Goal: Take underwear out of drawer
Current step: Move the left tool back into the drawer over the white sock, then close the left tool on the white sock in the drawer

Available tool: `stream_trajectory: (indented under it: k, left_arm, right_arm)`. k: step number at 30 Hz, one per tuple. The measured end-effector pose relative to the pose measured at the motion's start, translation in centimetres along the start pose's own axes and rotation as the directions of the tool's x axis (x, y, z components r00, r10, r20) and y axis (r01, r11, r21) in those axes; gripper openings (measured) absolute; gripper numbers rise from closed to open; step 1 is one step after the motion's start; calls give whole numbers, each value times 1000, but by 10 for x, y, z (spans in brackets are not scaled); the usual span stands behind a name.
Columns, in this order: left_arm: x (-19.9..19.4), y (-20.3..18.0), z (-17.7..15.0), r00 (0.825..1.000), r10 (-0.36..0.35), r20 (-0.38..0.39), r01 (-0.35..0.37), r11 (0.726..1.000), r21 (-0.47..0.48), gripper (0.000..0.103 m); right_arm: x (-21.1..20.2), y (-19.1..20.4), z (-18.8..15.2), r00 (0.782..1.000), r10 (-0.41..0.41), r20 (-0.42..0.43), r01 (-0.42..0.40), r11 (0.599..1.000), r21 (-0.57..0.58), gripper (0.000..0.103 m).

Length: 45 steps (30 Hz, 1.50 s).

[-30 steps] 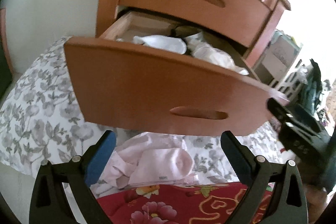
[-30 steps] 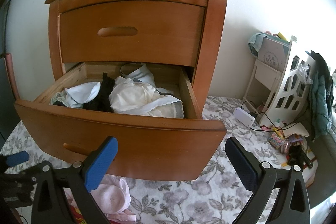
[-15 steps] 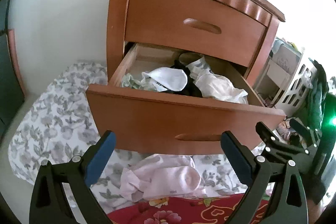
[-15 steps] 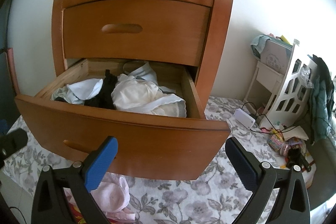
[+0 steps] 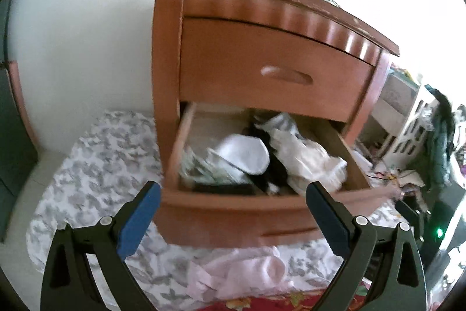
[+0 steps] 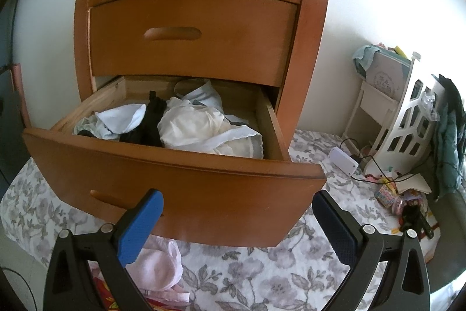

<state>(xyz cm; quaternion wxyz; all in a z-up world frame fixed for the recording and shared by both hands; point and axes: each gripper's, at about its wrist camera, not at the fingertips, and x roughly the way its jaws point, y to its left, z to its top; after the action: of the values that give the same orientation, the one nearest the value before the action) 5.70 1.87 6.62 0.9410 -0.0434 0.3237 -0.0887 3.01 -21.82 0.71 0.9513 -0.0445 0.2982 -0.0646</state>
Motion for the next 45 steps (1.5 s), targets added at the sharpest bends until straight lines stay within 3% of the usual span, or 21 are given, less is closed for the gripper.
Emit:
stream_trajectory:
  k: [6, 15, 19, 25, 27, 29, 32, 38, 45]
  left_arm:
    - [9, 6, 40, 999, -32, -20, 33, 999, 27, 100]
    - [52, 15, 91, 986, -11, -165, 16, 999, 28, 100]
    - [84, 17, 92, 961, -33, -276, 32, 999, -9, 100]
    - [121, 18, 91, 938, -48, -343, 33, 998, -47, 99]
    - [134, 20, 92, 932, -53, -359, 34, 998, -58, 94]
    - [150, 27, 91, 916, -80, -392, 43, 994, -101, 82]
    - [168, 34, 88, 895, -110, -433, 45, 986, -158, 79]
    - [197, 30, 75, 852, -99, -513, 29, 989, -142, 65]
    - [218, 21, 65, 830, -67, -554, 13, 995, -101, 58]
  right_arm:
    - [3, 3, -1, 1000, 12, -16, -12, 1000, -16, 103]
    - [6, 0, -1, 999, 29, -32, -29, 1000, 0, 103]
    - [8, -2, 0, 999, 39, -39, -38, 999, 12, 103]
    - [12, -6, -1, 997, 57, -54, -55, 998, 34, 103]
    - [14, -7, -1, 996, 63, -59, -60, 997, 42, 103]
    - [15, -9, -1, 996, 70, -64, -66, 996, 51, 103]
    - [15, -11, -1, 995, 75, -67, -71, 996, 61, 103]
    - [18, -10, -1, 994, 80, -79, -76, 995, 58, 103]
    - [19, -10, -2, 992, 87, -86, -82, 995, 61, 103]
